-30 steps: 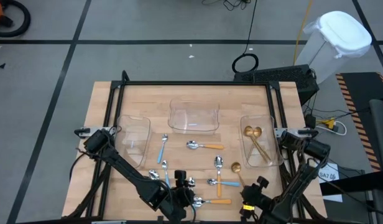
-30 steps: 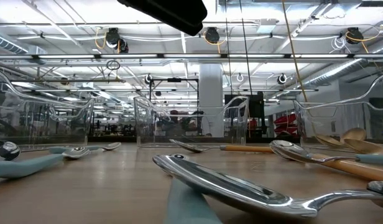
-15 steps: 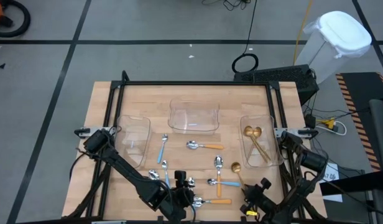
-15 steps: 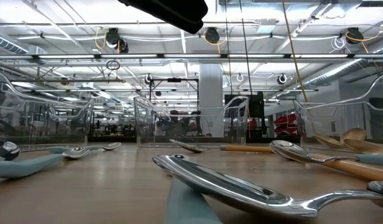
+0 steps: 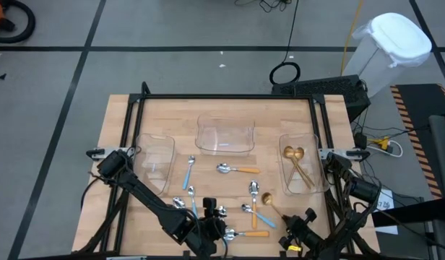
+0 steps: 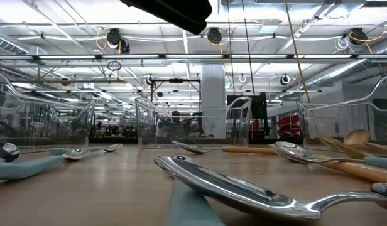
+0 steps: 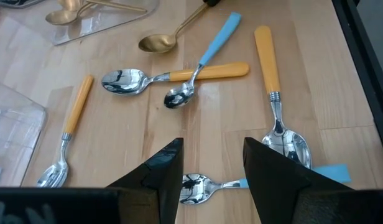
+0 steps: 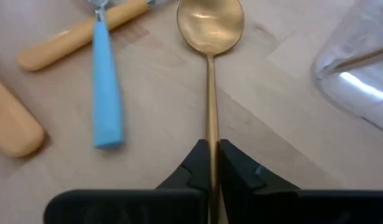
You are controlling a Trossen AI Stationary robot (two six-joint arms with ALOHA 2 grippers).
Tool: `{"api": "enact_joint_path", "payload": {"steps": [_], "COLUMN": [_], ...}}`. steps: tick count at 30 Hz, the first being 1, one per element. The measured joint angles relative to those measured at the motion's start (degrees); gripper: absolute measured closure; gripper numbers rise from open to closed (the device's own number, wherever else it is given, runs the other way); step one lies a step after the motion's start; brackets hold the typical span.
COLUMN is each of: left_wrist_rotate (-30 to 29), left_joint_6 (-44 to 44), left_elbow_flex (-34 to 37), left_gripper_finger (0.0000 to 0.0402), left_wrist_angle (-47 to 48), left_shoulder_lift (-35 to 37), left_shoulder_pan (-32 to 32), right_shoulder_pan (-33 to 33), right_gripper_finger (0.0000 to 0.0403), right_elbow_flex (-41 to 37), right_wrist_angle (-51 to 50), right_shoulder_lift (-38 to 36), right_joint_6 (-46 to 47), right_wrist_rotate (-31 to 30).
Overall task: Sort silverware by color (type)
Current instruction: Put the gold spoon into the right transparent bin
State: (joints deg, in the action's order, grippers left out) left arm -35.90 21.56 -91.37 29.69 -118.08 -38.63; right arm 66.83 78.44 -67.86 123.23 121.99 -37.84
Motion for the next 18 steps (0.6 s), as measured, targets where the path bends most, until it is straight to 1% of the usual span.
{"api": "enact_joint_path", "payload": {"steps": [3,5,11,16,18], "left_wrist_rotate": [-0.01,-0.02,-0.02,-0.02,-0.02], "left_joint_6": [0.02,-0.01,-0.04,0.00,0.02], "left_elbow_flex": [0.00,0.00,0.00,0.00,0.00], "left_gripper_finger": [0.0236,0.0236,0.0236,0.0236,0.0236], "left_wrist_angle": [0.00,-0.01,0.00,0.00,-0.02], "left_shoulder_lift": [0.02,0.02,0.02,0.02,0.02], "left_shoulder_pan": [0.00,0.00,0.00,0.00,0.00], "right_shoulder_pan": [-0.46,-0.67,-0.92,-1.49,-1.52], "right_gripper_finger": [0.0394,0.0402,0.0399,0.0399,0.0400], "right_elbow_flex": [3.25,5.14,8.85,9.30,9.30], "right_wrist_angle": [-4.29,-7.36,-9.49,-10.77,-10.70], "right_shoulder_lift": [0.16,-0.04,-0.08,-0.08,-0.08], "right_joint_6": [-0.06,-0.55,-0.91,-1.36,-1.42], "right_wrist_rotate": [0.05,-0.92,-6.27,-5.11,-5.52]}}
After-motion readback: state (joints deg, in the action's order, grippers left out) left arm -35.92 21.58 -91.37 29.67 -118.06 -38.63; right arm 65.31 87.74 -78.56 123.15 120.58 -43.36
